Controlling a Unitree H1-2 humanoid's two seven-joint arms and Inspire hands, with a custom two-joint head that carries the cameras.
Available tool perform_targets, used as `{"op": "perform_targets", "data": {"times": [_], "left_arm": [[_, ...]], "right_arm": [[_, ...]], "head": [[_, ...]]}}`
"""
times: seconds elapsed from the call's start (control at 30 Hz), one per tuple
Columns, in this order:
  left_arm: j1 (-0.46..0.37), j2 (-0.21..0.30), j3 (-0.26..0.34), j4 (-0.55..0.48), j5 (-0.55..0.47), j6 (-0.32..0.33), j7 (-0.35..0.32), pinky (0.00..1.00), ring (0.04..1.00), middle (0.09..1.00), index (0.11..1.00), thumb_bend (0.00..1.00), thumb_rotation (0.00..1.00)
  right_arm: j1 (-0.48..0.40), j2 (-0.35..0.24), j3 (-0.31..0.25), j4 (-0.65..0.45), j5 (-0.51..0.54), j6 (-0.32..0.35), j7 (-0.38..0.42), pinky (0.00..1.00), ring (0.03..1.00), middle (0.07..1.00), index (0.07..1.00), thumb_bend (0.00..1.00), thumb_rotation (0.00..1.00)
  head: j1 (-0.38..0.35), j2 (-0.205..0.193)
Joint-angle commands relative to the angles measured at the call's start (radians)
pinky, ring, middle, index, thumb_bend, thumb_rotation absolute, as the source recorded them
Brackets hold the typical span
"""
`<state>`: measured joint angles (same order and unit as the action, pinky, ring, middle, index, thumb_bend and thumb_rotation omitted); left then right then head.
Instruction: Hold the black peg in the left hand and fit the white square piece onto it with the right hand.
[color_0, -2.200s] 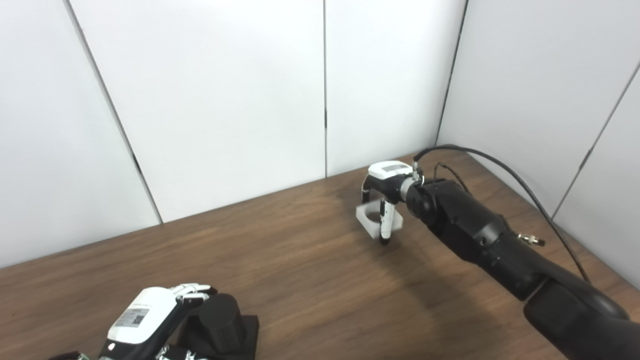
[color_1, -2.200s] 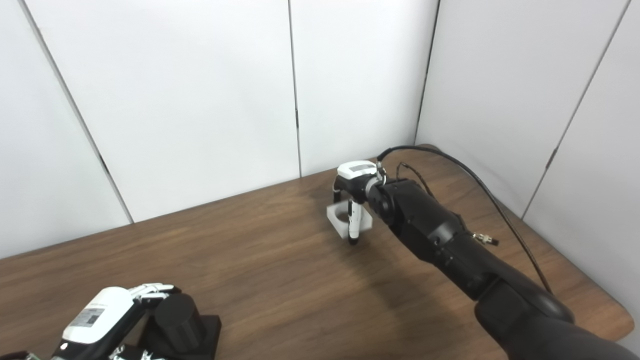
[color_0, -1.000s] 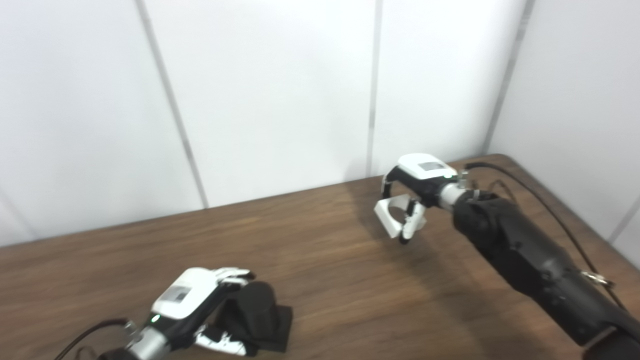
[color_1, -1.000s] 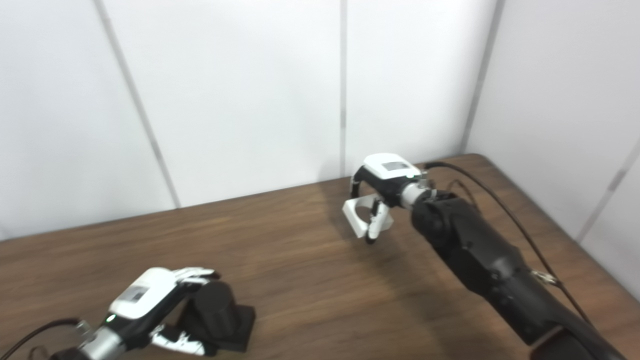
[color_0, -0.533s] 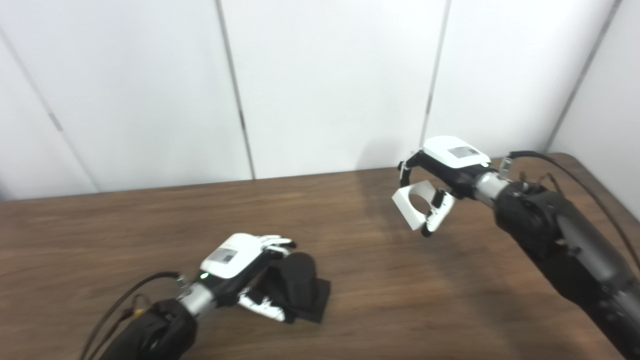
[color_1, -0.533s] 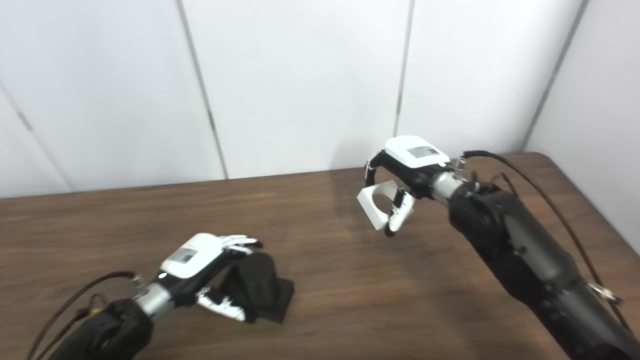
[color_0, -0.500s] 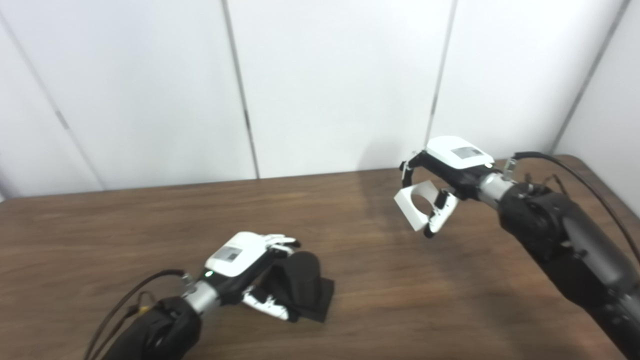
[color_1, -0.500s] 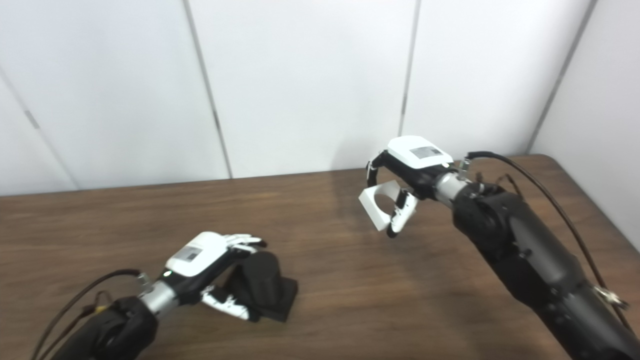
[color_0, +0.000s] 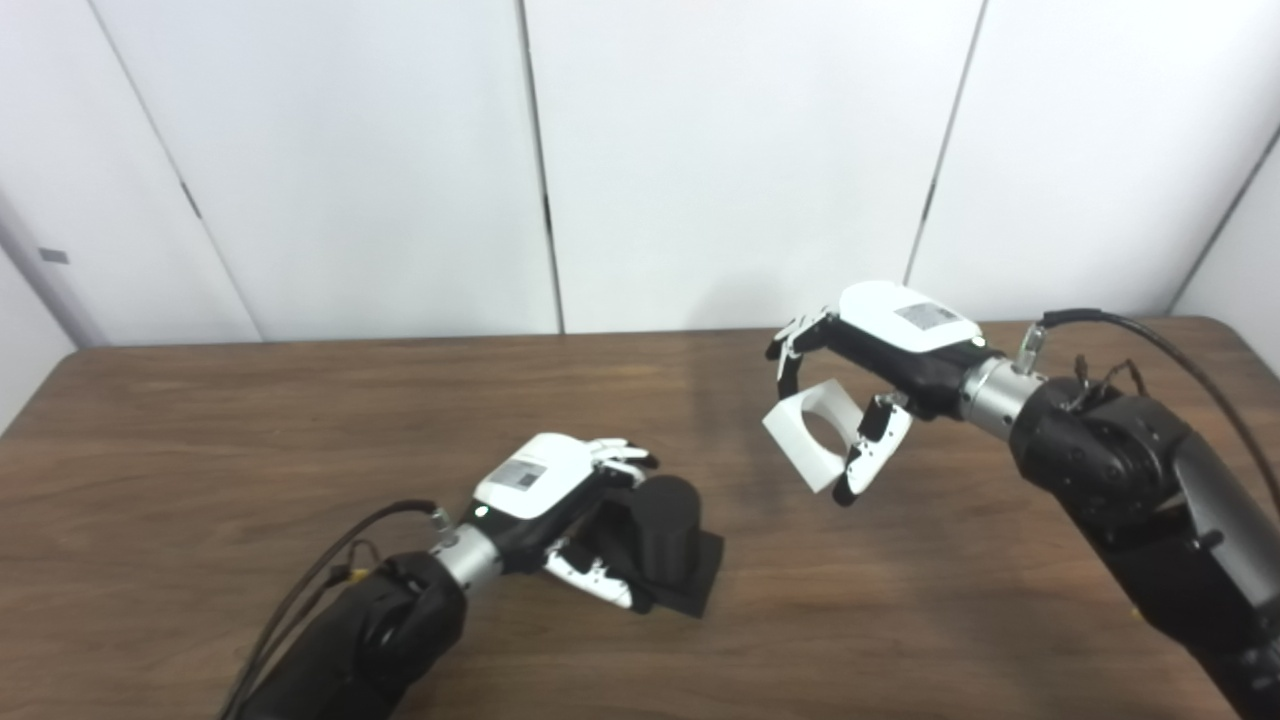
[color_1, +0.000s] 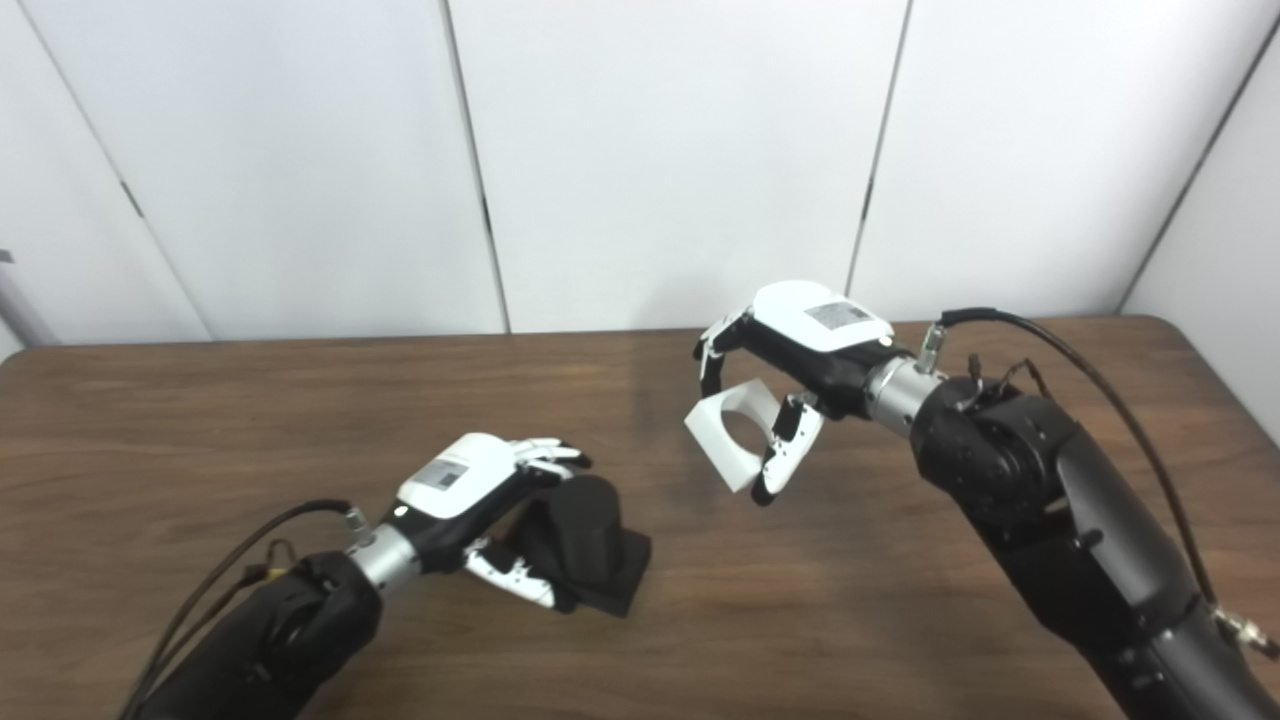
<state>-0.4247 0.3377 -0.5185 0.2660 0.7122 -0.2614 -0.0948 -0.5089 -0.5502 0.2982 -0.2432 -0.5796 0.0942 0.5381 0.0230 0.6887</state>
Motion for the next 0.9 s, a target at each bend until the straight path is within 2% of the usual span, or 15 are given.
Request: {"op": "perform_targets", "data": {"times": [0.0, 0.17, 0.43, 0.6, 0.87], "left_arm": [[0.018, 0.006, -0.036, 0.030, 0.062, 0.035, -0.055, 0.83, 0.893, 0.861, 0.489, 0.52, 0.07], [0.015, 0.005, -0.042, 0.032, 0.065, 0.041, -0.055, 0.83, 0.897, 0.867, 0.489, 0.52, 0.07], [0.012, 0.003, -0.046, 0.036, 0.061, 0.048, -0.058, 0.85, 0.899, 0.865, 0.490, 0.52, 0.07], [0.011, 0.000, -0.048, 0.050, 0.060, 0.035, -0.038, 0.84, 0.893, 0.861, 0.489, 0.52, 0.07], [0.014, -0.002, -0.050, 0.040, 0.060, 0.044, -0.047, 0.85, 0.898, 0.865, 0.489, 0.52, 0.07]], "right_arm": [[-0.036, 0.012, -0.004, -0.047, 0.002, -0.031, -0.009, 0.81, 0.831, 0.767, 0.478, 0.52, 0.14], [-0.032, 0.056, 0.020, -0.101, -0.007, -0.012, 0.020, 0.84, 0.842, 0.773, 0.478, 0.52, 0.14], [-0.034, 0.114, 0.037, -0.113, -0.006, -0.019, 0.027, 0.85, 0.849, 0.774, 0.478, 0.52, 0.14], [-0.039, 0.135, 0.047, -0.114, -0.011, -0.018, 0.033, 0.86, 0.851, 0.775, 0.478, 0.52, 0.14], [-0.038, 0.148, 0.056, -0.103, -0.021, -0.032, 0.035, 0.85, 0.847, 0.774, 0.478, 0.52, 0.14]], "head": [[0.002, 0.000], [0.006, -0.001], [0.005, -0.001], [0.005, -0.001], [0.010, 0.005]]}}
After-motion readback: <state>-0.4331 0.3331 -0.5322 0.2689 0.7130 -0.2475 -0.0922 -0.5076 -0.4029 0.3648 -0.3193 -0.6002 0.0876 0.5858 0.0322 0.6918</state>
